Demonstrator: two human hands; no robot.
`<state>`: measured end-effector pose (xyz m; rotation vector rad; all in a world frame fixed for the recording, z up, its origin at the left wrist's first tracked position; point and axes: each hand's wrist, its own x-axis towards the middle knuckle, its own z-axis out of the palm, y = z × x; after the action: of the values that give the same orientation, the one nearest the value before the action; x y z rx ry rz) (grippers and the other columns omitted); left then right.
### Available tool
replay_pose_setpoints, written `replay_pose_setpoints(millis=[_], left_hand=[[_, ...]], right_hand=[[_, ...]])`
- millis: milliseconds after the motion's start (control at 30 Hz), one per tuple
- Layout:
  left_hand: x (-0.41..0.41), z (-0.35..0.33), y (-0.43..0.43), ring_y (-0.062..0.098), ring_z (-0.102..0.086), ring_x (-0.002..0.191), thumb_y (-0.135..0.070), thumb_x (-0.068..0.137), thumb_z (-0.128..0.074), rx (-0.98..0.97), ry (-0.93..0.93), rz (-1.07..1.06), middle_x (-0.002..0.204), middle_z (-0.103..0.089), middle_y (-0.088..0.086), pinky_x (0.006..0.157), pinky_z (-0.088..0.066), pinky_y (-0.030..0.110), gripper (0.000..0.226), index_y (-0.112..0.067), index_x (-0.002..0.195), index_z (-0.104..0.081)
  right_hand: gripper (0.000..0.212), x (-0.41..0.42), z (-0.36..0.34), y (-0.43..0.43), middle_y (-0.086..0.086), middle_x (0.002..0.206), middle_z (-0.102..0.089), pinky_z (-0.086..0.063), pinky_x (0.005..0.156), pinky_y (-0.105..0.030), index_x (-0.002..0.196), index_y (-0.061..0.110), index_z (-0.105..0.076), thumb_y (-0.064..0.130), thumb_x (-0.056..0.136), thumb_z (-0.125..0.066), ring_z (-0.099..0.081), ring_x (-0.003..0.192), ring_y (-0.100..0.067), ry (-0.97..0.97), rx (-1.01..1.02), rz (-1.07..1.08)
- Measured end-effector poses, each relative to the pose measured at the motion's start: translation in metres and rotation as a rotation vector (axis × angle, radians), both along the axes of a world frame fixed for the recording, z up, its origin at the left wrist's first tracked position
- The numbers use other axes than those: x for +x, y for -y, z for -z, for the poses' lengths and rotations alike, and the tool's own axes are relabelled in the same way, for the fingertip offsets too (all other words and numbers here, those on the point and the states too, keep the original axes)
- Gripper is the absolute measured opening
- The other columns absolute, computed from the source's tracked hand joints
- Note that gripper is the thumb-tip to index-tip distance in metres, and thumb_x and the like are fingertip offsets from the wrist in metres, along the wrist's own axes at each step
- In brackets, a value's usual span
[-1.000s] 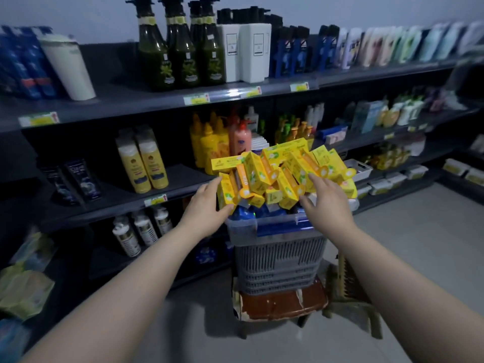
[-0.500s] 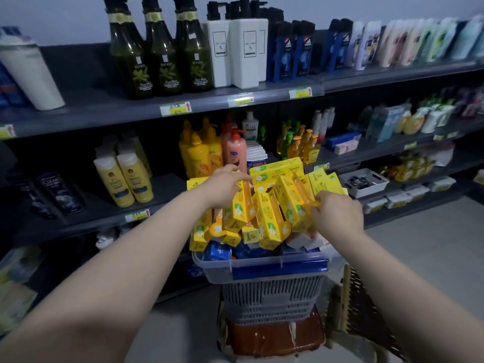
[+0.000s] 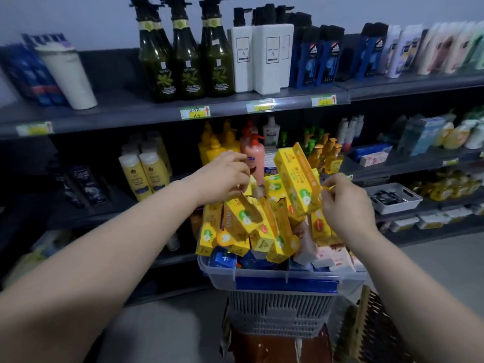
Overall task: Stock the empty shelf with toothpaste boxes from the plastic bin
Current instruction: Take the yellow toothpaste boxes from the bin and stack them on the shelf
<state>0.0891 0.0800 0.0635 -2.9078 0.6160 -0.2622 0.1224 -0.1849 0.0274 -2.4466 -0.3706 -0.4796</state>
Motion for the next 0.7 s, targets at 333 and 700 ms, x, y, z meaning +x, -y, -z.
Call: replay_pose_setpoints(millis=[333, 700], left_hand=[[-0.199, -0.016, -0.079, 0.022, -0.055, 0.086, -0.012, 0.091, -0.057, -0.539, 0.354, -0.621, 0.088, -0.062, 0.003, 0.083, -0.04, 0.033, 0.007, -0.01, 0.098, -0.061], [-0.537, -0.01, -0.108, 0.027, -0.054, 0.078, -0.009, 0.089, -0.059, -0.377, 0.644, -1.26, 0.083, -0.065, 0.0, 0.091, -0.031, 0.034, 0.005, -0.011, 0.093, -0.061]], right_hand=[[0.011, -0.047, -0.027, -0.147, -0.007, 0.086, -0.06, -0.036, 0.063, -0.034, 0.103, 0.011, -0.056, 0.01, 0.094, -0.052, -0.055, 0.08, -0.03, 0.027, 0.241, -0.514], [0.007, -0.277, -0.025, -0.285, -0.001, 0.084, -0.063, -0.046, 0.07, -0.037, 0.091, 0.025, -0.053, 0.018, 0.092, -0.052, -0.057, 0.08, -0.027, -0.088, 0.165, -1.026]])
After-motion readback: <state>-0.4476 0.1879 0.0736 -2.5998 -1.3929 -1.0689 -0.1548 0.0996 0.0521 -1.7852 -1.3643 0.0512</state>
